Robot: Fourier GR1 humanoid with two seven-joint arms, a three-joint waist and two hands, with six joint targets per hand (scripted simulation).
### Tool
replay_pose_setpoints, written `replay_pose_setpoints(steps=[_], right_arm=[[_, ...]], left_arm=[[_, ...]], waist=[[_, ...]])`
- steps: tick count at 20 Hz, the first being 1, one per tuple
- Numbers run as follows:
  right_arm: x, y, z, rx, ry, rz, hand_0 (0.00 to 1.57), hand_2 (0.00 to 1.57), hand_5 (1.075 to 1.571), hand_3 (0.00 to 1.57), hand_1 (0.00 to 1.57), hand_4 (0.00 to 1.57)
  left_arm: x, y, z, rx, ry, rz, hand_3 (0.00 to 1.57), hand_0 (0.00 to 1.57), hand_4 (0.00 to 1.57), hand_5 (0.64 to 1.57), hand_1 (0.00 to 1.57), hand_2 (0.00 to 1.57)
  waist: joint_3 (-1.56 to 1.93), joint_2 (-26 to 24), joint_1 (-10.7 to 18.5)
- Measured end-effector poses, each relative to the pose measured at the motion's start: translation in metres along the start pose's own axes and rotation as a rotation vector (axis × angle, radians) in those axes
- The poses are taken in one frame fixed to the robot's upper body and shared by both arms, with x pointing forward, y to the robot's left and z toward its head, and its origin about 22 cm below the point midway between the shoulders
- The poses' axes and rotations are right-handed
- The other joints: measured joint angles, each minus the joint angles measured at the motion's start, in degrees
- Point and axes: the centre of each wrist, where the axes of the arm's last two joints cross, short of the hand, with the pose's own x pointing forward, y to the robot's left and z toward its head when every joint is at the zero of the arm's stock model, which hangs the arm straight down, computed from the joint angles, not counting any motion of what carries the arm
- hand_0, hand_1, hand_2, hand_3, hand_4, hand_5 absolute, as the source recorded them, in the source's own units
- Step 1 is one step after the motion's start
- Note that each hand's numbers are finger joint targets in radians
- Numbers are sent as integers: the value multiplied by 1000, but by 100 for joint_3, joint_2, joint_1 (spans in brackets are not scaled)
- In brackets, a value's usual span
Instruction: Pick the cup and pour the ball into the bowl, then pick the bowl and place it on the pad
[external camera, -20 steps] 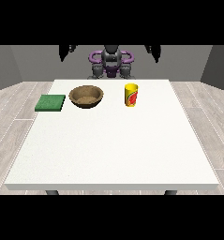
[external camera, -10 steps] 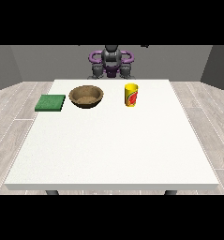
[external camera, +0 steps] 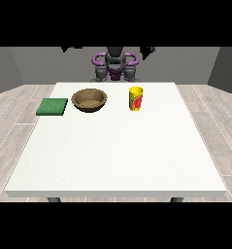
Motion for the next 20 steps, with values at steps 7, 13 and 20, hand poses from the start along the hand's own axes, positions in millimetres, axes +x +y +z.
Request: replay_pose_setpoints(steps=[7,13,20], right_arm=[[-12,-14,-11,18,-134,-3,0,0,1547,0,0,678],[-19,-41,-17,25,-163,-3,0,0,1559,0,0,667],[-31,-66,-25,-2,-132,-8,0,0,1562,0,0,667]], left_arm=[[-31,16,-13,14,-150,-51,0,0,407,1484,0,0],[-72,27,-20,5,-137,-70,0,0,0,1451,0,0],[-110,42,-33,-17,-88,-88,0,0,169,1422,0,0]], waist=[[1,1043,-56],[-1,1271,-163],[0,1136,-113]])
